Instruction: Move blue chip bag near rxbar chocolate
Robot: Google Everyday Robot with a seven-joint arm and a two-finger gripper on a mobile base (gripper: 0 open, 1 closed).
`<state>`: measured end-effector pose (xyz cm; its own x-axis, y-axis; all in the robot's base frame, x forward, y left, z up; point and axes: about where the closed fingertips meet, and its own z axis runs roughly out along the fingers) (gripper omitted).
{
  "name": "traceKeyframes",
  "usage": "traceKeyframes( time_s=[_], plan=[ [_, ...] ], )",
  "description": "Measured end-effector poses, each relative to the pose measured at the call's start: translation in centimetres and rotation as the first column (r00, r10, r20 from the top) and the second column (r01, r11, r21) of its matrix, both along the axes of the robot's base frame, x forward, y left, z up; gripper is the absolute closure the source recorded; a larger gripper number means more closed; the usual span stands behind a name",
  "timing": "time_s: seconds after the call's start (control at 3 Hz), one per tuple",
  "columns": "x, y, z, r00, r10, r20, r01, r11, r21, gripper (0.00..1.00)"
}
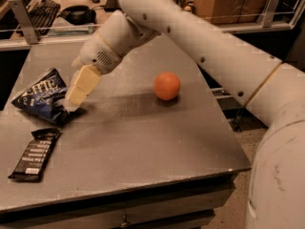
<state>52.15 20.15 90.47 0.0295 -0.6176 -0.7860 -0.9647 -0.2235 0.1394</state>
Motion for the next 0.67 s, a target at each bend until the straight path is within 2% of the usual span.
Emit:
traceKeyframes(
  time_s=[0.33, 0.67],
  plan=[
    [2.6, -6.8, 6.2, 0.986, -0.097, 0.136, 0.098, 0.995, -0.001, 0.0],
    [3.7, -12.9, 12.3, 0.9467, -0.196, 0.256, 0.198, 0.98, 0.02, 0.0]
  ],
)
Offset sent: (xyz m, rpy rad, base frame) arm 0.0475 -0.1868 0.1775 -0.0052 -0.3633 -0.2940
